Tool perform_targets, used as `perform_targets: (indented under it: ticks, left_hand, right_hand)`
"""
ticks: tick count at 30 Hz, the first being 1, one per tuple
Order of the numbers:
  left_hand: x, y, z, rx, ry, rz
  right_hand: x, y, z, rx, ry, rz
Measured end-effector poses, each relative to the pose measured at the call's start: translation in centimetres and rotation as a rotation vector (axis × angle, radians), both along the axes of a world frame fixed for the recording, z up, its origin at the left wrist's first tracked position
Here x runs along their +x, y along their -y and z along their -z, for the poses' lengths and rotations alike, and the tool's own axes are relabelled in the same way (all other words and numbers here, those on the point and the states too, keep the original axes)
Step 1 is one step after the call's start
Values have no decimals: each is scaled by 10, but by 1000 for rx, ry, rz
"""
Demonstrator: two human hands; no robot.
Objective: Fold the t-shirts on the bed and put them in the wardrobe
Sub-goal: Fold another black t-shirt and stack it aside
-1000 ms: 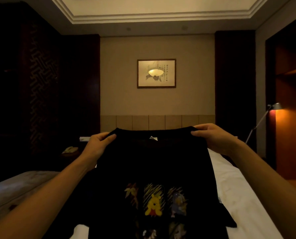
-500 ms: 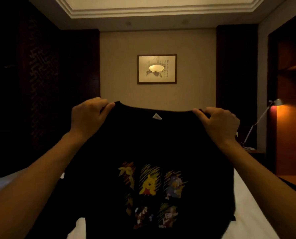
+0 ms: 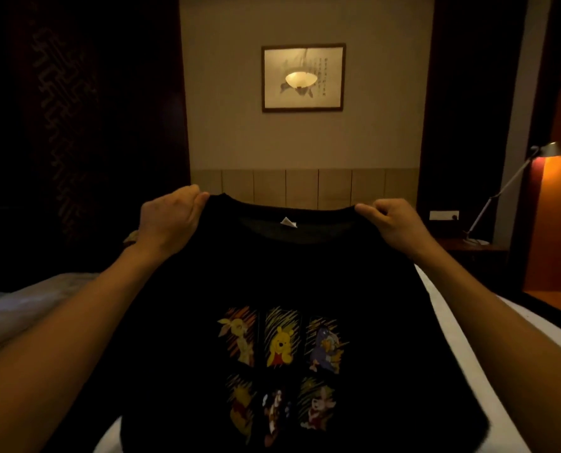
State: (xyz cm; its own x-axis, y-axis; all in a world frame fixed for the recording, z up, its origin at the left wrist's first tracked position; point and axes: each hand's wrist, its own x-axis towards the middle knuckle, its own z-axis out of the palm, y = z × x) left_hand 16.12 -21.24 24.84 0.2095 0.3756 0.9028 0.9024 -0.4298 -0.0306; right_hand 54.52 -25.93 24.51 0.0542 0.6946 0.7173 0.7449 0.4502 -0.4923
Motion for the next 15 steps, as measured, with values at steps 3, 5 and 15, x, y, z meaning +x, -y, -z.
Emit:
perform_targets:
  ticks: [3, 5, 15]
  left_hand:
    - [-2, -26, 28, -175, 7, -21]
    - [-5, -45, 48, -338, 35, -39]
    - [-7, -149, 148, -692, 585, 293]
  right_hand:
    - [3, -18, 28, -297, -115, -143]
    - [7, -31, 48, -494, -205, -214]
    - [1, -131, 137, -690, -362, -241]
